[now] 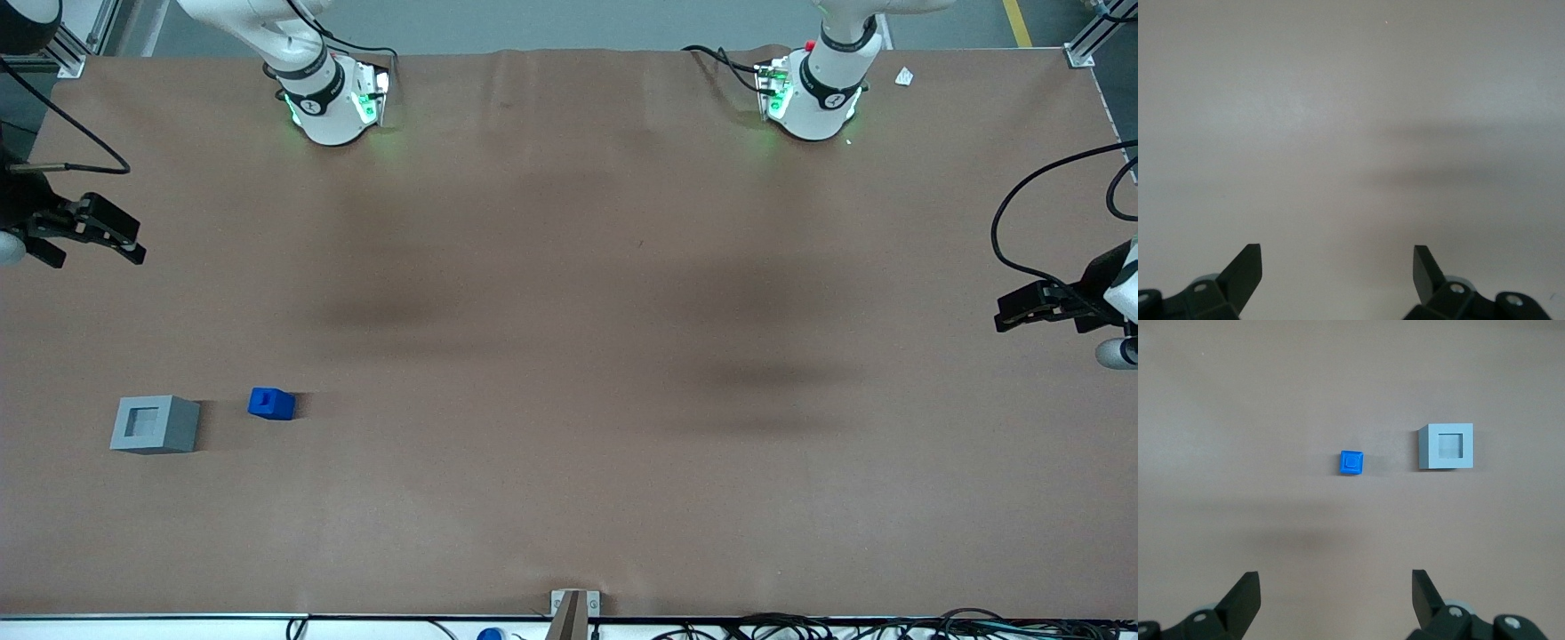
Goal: Insert blue part into gray base with right arm
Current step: 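Start moving the right gripper from rest toward the blue block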
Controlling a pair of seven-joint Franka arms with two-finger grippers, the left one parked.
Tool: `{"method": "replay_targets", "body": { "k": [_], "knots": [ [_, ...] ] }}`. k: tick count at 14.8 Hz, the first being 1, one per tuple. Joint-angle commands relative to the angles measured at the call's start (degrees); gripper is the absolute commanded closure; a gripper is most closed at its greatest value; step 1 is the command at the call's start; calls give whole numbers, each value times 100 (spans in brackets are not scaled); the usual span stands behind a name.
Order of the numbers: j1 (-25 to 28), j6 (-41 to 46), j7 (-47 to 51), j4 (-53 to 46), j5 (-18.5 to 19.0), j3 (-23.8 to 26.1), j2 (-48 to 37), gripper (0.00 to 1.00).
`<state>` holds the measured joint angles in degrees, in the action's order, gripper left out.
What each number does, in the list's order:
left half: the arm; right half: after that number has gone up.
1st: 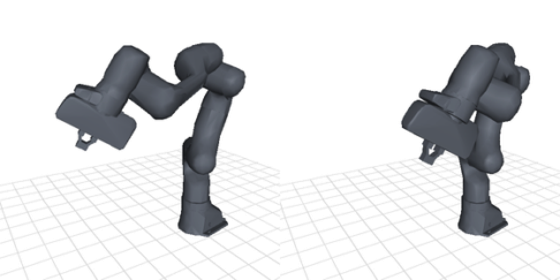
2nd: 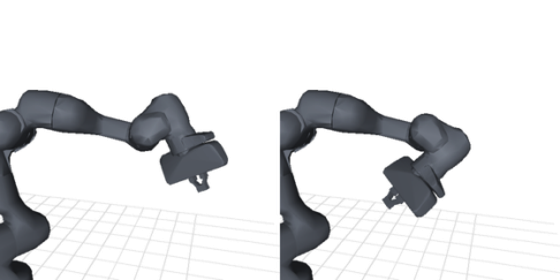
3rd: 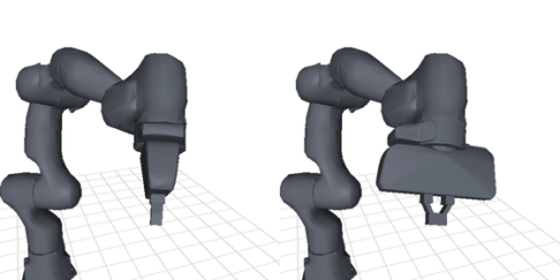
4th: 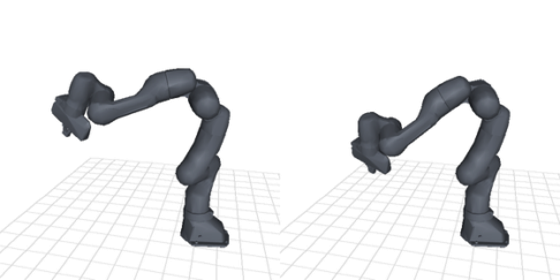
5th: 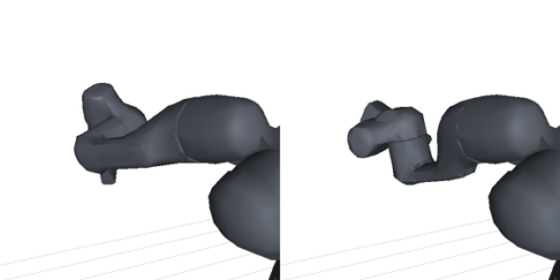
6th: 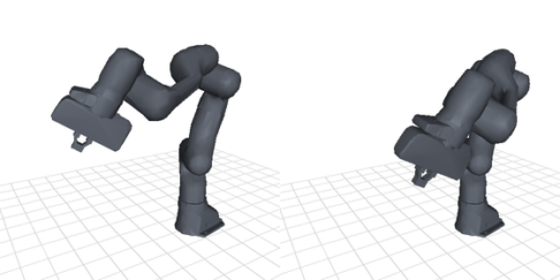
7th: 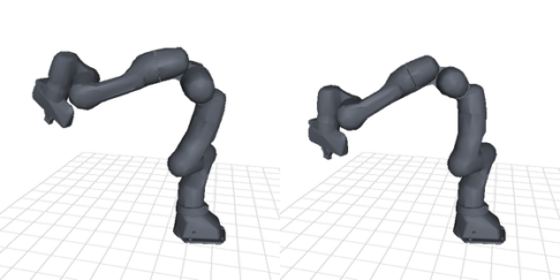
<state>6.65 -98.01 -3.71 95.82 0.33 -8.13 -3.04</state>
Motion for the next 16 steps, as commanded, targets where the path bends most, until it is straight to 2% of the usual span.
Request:
{"method": "replay_targets", "body": {
  "k": [1,11,16],
  "knots": [
    [-32,-52,-16,86,90,31,-30,0],
    [-32,-157,-25,279,90,39,313,0],
    [-67,-920,2,937,81,39,436,0]
  ]
}}
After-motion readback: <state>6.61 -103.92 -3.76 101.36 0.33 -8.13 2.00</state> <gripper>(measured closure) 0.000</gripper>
